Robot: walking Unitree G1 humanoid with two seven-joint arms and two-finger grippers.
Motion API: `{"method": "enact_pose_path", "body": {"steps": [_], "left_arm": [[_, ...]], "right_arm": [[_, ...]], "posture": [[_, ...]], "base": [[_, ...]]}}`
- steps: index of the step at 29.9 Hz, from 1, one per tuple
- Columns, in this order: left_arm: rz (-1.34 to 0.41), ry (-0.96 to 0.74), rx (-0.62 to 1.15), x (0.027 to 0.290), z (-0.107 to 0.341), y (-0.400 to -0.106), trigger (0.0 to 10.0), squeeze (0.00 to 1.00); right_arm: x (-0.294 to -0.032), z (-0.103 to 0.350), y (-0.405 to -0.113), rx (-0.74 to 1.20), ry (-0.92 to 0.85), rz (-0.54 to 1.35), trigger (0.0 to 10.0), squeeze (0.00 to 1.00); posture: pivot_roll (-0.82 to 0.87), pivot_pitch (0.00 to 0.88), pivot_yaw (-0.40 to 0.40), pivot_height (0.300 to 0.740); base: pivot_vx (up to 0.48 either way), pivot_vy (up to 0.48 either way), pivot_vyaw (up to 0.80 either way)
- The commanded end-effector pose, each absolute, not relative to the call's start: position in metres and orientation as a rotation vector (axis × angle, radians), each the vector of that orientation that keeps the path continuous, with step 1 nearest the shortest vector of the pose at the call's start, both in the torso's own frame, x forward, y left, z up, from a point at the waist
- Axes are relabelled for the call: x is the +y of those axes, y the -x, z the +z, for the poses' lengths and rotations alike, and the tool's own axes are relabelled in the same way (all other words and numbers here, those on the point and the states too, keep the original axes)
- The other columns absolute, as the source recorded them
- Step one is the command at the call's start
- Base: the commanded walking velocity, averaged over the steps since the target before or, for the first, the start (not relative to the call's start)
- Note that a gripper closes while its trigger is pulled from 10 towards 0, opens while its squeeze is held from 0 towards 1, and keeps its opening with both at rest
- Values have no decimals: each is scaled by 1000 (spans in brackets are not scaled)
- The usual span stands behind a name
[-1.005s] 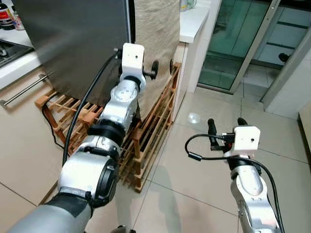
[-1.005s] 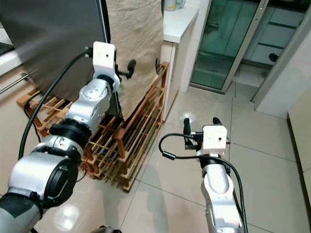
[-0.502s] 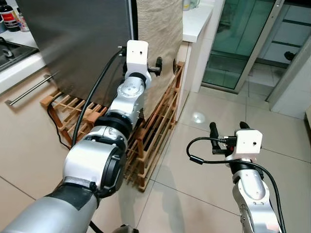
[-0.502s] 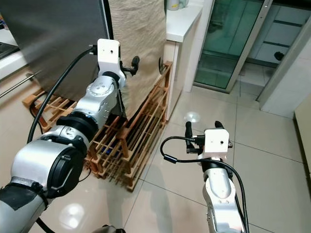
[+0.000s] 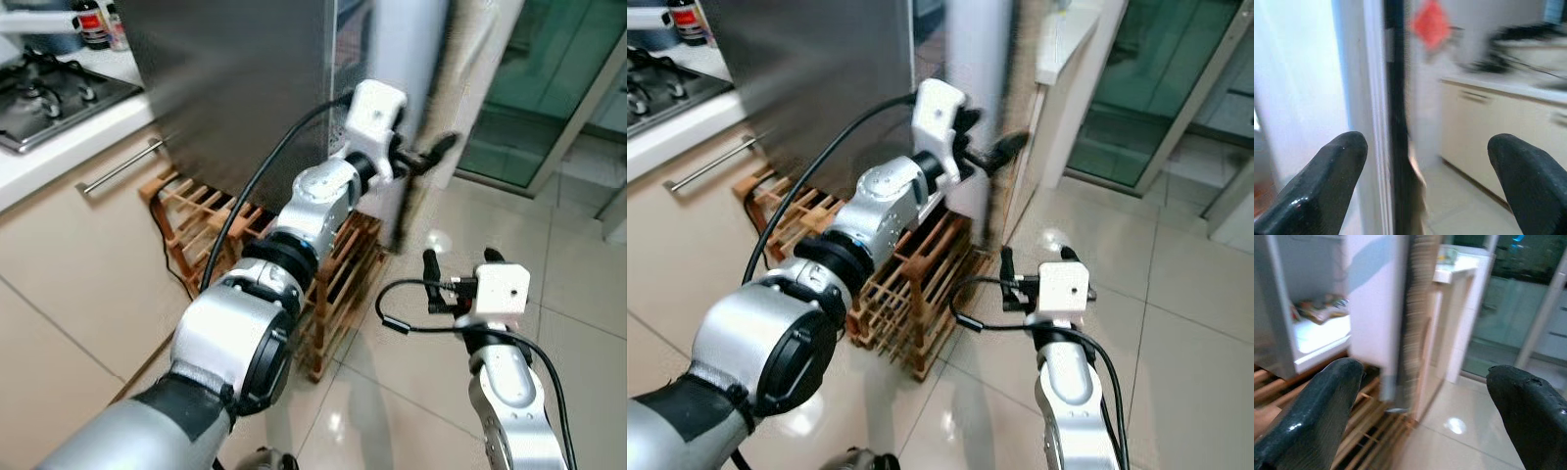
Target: Restocking fridge
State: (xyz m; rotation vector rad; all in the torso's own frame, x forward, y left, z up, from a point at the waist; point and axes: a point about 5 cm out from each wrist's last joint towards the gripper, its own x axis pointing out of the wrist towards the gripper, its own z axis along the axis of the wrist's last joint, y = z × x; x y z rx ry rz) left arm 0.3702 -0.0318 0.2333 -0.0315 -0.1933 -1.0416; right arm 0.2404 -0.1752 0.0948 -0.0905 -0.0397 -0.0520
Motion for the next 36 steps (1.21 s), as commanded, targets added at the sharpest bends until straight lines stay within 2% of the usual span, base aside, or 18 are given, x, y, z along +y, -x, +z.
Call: {"method": "enact_pose_path", "body": {"steps": [1, 5, 8, 9, 10, 11, 14, 16, 17, 18, 20, 23, 24, 26, 29, 31, 35, 36], "left_arm": [[-1377, 148, -230, -131, 242, -301, 10000, 0], [-1427, 187, -256, -137, 245, -293, 10000, 0], [-1401, 210, -265, -125, 245, -302, 10000, 0], [-1329, 187, -269, -99, 235, -319, 10000, 0], [-1329, 187, -269, -99, 235, -319, 10000, 0], [-1252, 166, -258, -65, 221, -336, 10000, 0], [-1122, 125, -230, -14, 200, -354, 10000, 0], [-996, 83, -214, 30, 187, -362, 10000, 0], [-996, 83, -214, 30, 187, -362, 10000, 0], [-877, 29, -205, 73, 178, -364, 10000, 0], [-766, -7, -176, 123, 166, -355, 10000, 0], [-609, -23, -114, 172, 148, -338, 10000, 0], [-609, -23, -114, 172, 148, -338, 10000, 0], [-461, 12, -84, 194, 138, -330, 10000, 0], [-120, 95, -67, 221, 126, -317, 10000, 0], [-55, 110, -63, 222, 123, -312, 10000, 0], [-61, 57, -11, 185, 119, -305, 10000, 0], [-61, 57, -11, 185, 119, -305, 10000, 0]], "right_arm": [[-176, 99, -239, -48, 97, -59, 10000, 75], [-176, 99, -236, -47, 96, -70, 10000, 78], [-177, 99, -235, -45, 94, -77, 10000, 78], [-179, 99, -237, -41, 93, -87, 10000, 67], [-179, 99, -237, -41, 93, -87, 10000, 67], [-182, 98, -242, -36, 85, -96, 10000, 63], [-184, 100, -250, -40, 82, -94, 10000, 67], [-182, 99, -258, -37, 80, -79, 10000, 67], [-182, 99, -258, -37, 80, -79, 10000, 67], [-179, 100, -266, -36, 79, -59, 10000, 63], [-173, 101, -275, -41, 71, -30, 10000, 63], [-160, 101, -289, -43, 72, 27, 10000, 67], [-160, 101, -289, -43, 72, 27, 10000, 67], [-154, 99, -298, -29, 58, 44, 10000, 71], [-150, 96, -308, 6, -6, 43, 10000, 78], [-147, 95, -310, 11, -7, 58, 10000, 82], [-141, 87, -317, 49, -45, 67, 10000, 86], [-141, 87, -317, 49, -45, 67, 10000, 86]], "posture": [[-292, 0, 85, 740], [-312, 0, 89, 740], [-311, 0, 85, 740], [-296, 0, 69, 740], [-296, 0, 69, 740], [-279, 0, 60, 740], [-248, 0, 47, 740], [-206, 0, 27, 740], [-206, 0, 27, 740], [-183, 0, 13, 740], [-171, 0, 8, 740], [-121, 0, -22, 740], [-121, 0, -22, 740], [-75, 0, -50, 740], [-52, 0, -63, 740], [-41, 0, -70, 740], [-45, 0, -62, 740], [-45, 0, -62, 740]], "base": [[0, 0, 0], [0, 0, 0], [0, 0, 0], [0, 0, 0], [0, 0, 0], [0, 0, 0], [0, 0, 0], [0, 0, 0], [0, 0, 0], [0, 0, 0], [0, 0, 0], [0, 0, 258], [0, 0, 775], [0, 0, 775], [0, 0, 725], [0, 0, 713], [0, 0, 695], [0, 0, 694]]}}
